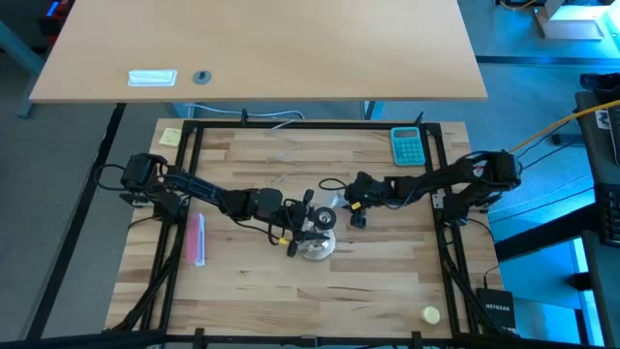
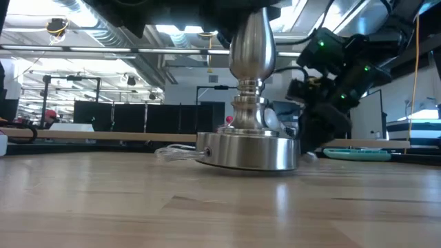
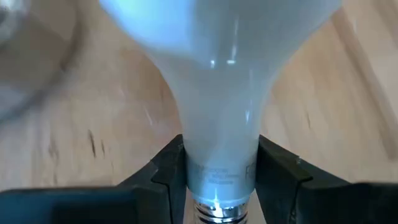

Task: Screw lightbulb
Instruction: Insert the white lightbulb on the silver lamp, then adjust the silver lamp

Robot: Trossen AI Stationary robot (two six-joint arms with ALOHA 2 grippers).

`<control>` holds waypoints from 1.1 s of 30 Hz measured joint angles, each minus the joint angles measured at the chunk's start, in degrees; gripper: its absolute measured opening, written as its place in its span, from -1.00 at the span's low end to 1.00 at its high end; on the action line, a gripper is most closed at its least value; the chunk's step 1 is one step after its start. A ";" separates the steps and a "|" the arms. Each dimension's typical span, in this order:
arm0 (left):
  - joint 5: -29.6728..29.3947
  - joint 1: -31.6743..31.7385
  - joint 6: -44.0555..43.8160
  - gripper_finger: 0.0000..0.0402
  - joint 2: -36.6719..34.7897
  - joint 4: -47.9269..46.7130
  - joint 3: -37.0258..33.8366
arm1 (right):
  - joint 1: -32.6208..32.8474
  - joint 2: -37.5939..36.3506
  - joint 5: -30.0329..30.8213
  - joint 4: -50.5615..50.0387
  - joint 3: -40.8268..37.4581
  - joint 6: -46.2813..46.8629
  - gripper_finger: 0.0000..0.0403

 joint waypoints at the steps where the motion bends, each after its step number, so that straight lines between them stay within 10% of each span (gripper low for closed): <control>1: 0.02 -0.02 0.00 -0.39 0.00 -0.43 0.00 | 0.00 0.00 0.59 -0.31 0.00 0.87 -0.29; 10: 4.67 -0.59 0.12 -0.39 0.00 -0.44 0.02 | -0.07 -0.11 5.60 -2.99 0.09 4.90 -0.29; 21: 9.91 -0.38 -3.02 -0.39 -0.07 -1.61 0.04 | 0.07 -7.27 9.27 -13.98 4.04 2.44 0.72; 27: 12.07 -0.54 -5.02 -0.39 -1.92 -3.17 0.04 | 2.14 -14.00 9.14 -15.30 6.67 -0.70 0.69; 33: 18.06 -0.67 -7.49 -0.39 -5.14 -6.70 0.04 | 7.97 -9.84 3.83 3.79 6.79 -8.17 0.56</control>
